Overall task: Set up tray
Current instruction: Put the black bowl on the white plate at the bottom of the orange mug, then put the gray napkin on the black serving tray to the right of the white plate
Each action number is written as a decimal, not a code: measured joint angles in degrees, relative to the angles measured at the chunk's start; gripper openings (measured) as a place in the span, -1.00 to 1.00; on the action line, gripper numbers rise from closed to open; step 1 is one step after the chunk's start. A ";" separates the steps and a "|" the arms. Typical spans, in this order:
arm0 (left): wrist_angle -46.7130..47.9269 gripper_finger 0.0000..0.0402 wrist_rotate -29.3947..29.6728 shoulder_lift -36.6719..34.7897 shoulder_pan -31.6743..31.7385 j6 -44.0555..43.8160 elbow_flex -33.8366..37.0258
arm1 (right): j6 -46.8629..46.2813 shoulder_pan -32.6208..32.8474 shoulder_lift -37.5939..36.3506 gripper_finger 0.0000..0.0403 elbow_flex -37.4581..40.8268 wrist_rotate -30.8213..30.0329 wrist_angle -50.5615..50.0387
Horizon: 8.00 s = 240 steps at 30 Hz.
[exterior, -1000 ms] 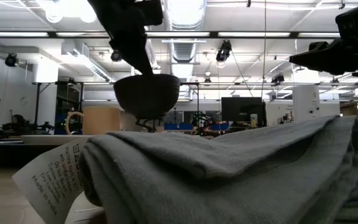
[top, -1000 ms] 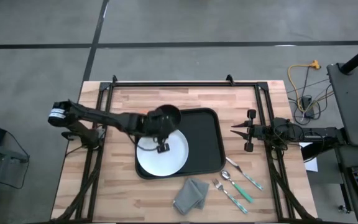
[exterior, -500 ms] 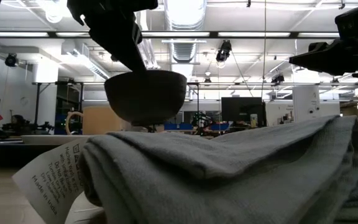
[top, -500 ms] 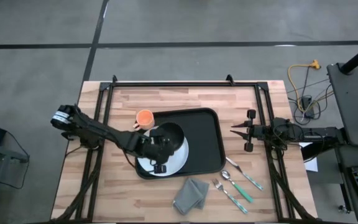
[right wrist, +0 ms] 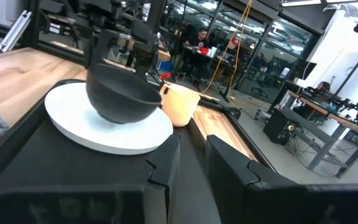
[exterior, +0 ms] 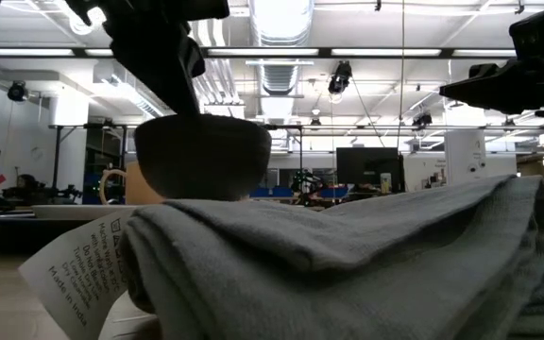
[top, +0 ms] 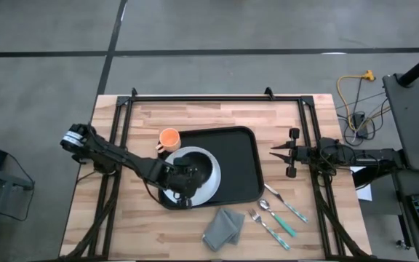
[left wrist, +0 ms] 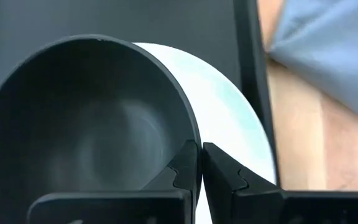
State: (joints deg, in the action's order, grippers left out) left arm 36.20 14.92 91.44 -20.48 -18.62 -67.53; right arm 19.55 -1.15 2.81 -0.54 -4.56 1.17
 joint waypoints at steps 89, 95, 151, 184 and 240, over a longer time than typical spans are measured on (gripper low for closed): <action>2.25 -0.91 -11.52 -0.31 -1.32 -2.99 -2.97 | 0.05 -0.02 -0.02 -0.66 0.00 -0.02 -0.01; 1.82 -0.91 -11.52 -0.35 -1.69 -5.12 -2.35 | 0.02 -0.02 -0.02 -0.66 0.00 -0.02 0.00; -69.18 -0.91 -11.78 -50.45 -21.61 10.62 62.08 | 0.01 -0.02 -0.02 -0.66 0.00 -0.02 -0.02; -64.21 -0.91 -11.99 -68.78 -21.54 16.44 65.60 | 0.02 0.00 -0.02 -0.66 -0.02 -0.02 -0.02; -38.60 -0.91 -17.59 -91.15 -21.58 15.03 66.93 | 0.00 -0.02 -0.02 -0.66 -0.02 -0.02 0.00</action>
State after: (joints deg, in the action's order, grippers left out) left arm -2.40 -2.67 0.29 -42.06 -3.59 -0.60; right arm 19.55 -1.17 2.79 -0.56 -4.58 1.17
